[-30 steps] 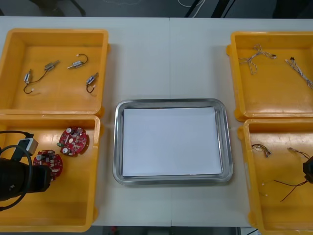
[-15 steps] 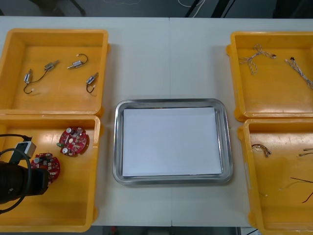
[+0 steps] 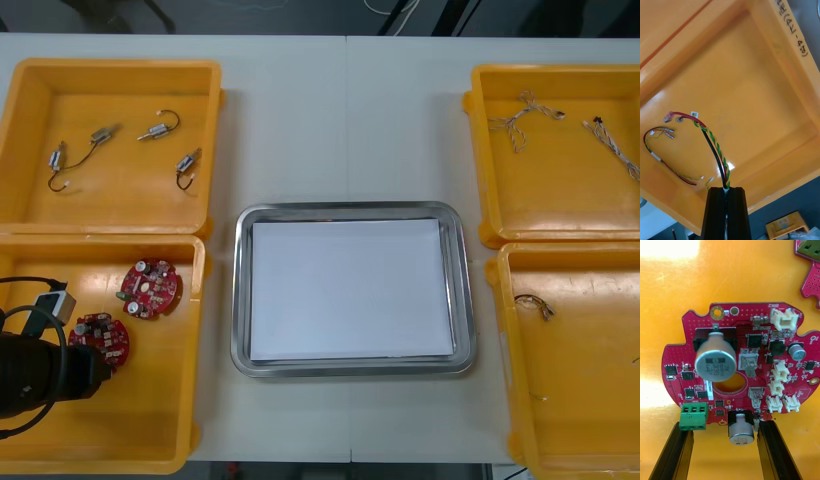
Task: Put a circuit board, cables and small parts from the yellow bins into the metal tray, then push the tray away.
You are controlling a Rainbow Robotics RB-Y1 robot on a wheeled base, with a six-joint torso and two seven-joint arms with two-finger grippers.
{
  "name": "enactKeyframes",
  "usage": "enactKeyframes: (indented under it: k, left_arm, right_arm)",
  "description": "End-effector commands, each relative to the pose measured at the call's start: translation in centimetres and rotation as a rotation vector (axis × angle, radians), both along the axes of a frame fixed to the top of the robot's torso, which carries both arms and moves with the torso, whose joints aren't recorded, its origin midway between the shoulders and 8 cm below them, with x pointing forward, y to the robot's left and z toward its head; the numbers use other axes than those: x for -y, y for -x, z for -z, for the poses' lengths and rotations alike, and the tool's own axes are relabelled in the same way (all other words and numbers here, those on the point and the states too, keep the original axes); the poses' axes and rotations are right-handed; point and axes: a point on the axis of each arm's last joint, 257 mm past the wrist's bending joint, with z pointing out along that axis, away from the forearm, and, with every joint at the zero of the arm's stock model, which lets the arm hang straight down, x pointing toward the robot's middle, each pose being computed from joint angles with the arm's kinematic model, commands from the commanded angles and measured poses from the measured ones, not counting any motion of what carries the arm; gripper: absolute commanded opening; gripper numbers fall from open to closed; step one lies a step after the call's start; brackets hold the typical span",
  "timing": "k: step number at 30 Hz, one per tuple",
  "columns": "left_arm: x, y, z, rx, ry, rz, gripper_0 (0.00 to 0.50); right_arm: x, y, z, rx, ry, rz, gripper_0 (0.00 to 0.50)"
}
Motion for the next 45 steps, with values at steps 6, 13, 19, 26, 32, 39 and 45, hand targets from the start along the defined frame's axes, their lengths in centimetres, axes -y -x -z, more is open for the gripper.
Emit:
enactKeyframes:
  k: [6,13,19,26,32,39,45]
  left_arm:
    - [-0.2,1.1,-0.2,-0.017,0.016,-0.030,0.500]
    - [-0.3,1.7,-2.3,-0.039,0.001,-0.030,0.500]
    - [-0.4,1.8,-4.0,-0.038,-0.007,-0.030,0.500]
    - [-0.1,1.1,-5.7,-0.010,-0.011,-0.010,0.500]
    - [-0.4,0.6,-7.9,-0.010,-0.061,0.027,0.500]
    - [-0.5,-0.4,-10.5,-0.016,-0.110,0.082,0.500]
    - [0.8,-1.0,-12.1,-0.007,-0.092,0.156,0.500]
  right_arm:
    - [-2.4,-0.3,-4.6,0.035,0.221,-0.388,0.000]
    - [-6.3,-0.1,-5.1,0.044,0.272,-0.629,0.000]
    - [-10.2,-0.5,-4.8,0.091,0.298,-0.777,0.000]
    - [-13.7,-0.7,-4.4,0.113,0.331,-0.903,0.000]
    - [-15.8,-0.8,-4.3,0.123,0.336,-0.979,0.000]
    - [-17.7,-1.1,-3.8,0.124,0.349,-1.051,0.000]
    - [-18.7,-2.0,-3.5,0.133,0.399,-1.103,0.000]
